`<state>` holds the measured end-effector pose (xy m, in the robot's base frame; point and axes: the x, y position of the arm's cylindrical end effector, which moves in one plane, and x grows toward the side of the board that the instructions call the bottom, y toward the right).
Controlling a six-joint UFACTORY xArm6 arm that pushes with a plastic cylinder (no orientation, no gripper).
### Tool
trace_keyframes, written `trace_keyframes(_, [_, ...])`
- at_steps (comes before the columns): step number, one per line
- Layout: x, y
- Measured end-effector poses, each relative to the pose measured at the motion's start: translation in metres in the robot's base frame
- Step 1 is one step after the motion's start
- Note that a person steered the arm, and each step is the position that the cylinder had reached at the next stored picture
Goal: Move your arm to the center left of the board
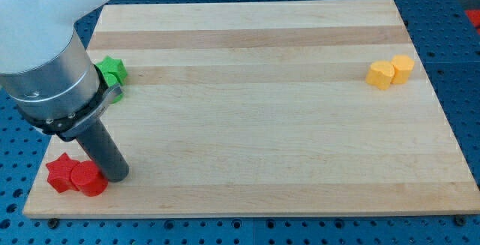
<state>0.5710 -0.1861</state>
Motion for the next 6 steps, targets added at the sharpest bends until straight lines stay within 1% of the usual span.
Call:
trace_keyframes(1, [0.0,0.0])
trace_keyframes(2, [-0.001,0.015])
trace_keyframes(3, [-0.028,0.071])
trace_keyframes(4, [-0.075,0.118])
trace_keyframes(5, [-0.127,0.158])
trace_keyframes(6, [-0.152,0.183])
